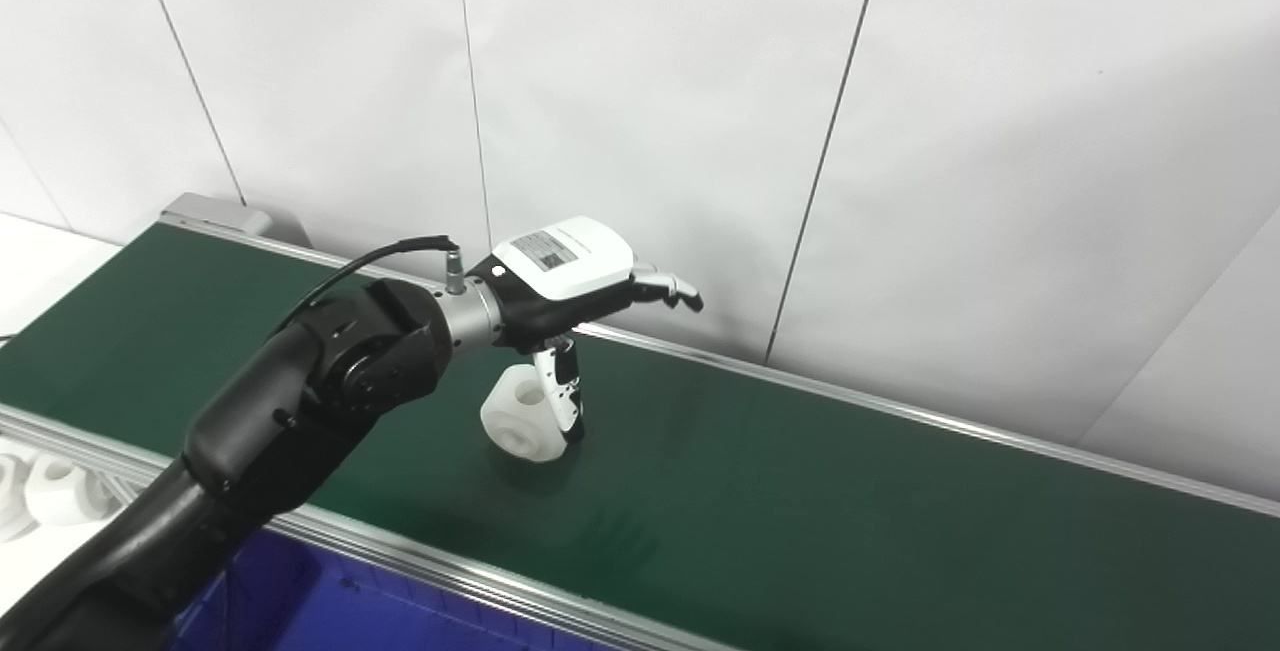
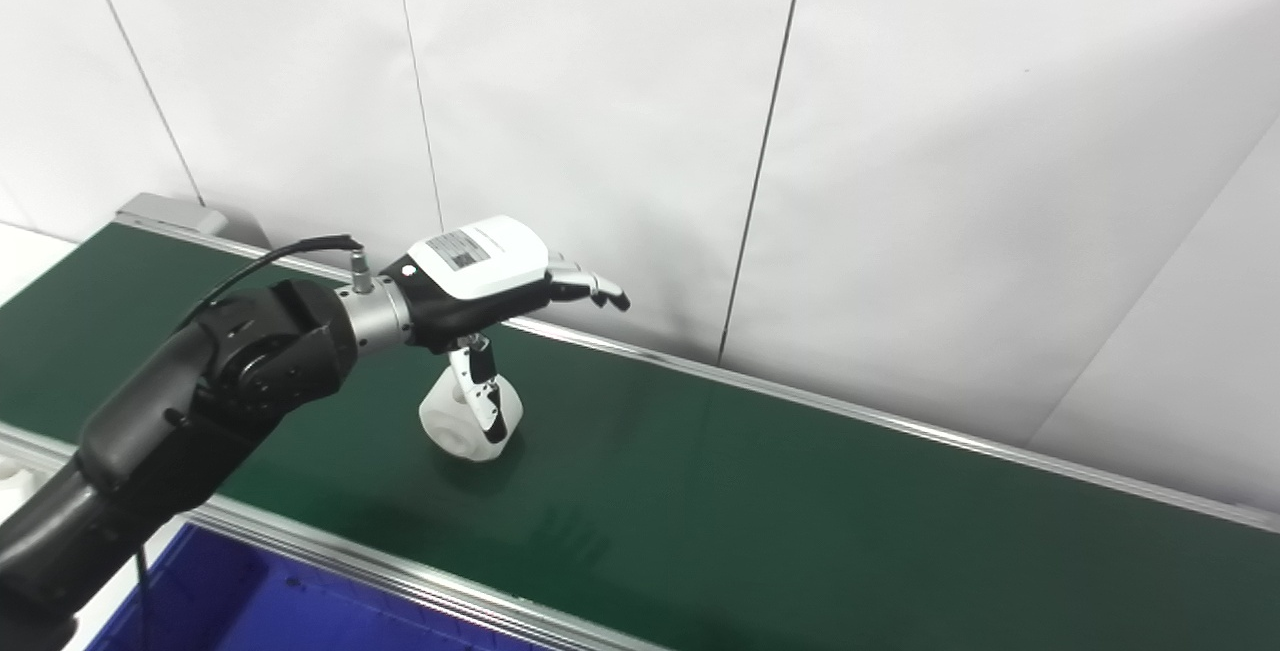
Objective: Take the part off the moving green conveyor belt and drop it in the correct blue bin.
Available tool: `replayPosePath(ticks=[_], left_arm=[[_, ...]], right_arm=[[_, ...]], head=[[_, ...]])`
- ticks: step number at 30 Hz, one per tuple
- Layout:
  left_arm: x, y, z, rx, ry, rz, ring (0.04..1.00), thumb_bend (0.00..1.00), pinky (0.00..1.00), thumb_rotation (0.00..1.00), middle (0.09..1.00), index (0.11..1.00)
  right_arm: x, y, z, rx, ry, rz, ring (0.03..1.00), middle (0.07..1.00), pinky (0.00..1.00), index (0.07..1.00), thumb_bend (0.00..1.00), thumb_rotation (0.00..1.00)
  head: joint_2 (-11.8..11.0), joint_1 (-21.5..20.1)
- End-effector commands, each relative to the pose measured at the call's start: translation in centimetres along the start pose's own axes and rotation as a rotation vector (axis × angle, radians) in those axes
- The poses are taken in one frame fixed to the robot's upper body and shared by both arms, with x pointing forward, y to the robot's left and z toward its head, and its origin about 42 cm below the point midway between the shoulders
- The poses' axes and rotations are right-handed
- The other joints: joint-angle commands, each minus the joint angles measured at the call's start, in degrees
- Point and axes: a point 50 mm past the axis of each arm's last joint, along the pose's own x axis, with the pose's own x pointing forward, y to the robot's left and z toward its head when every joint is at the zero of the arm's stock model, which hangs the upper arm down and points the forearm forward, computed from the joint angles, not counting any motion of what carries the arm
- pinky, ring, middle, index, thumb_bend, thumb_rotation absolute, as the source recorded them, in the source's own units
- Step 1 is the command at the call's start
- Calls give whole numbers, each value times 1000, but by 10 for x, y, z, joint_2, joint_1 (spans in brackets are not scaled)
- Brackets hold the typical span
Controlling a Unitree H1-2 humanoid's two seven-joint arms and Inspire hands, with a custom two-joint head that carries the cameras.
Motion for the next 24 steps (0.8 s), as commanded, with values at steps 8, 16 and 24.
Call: replayPosePath(ticks=[8, 16, 24], left_arm=[[8, -7, -26, 46, 134, -110, 814, 1000, 676, 179, 845, 855], [16, -42, -34, 12, 202, -140, 834, 1000, 704, 235, 859, 861], [29, -81, -29, -5, 240, -49, 838, 1000, 730, 229, 852, 843]], right_arm=[[-1, 5, 9, 2, -6, 12, 942, 954, 997, 948, 899, 1000], [-3, 5, 12, 0, -3, 18, 926, 949, 1000, 945, 874, 1000], [-4, 7, 14, 1, 3, 20, 916, 941, 1000, 941, 874, 1000]], head=[[8, -2], [15, -4], [18, -7]])
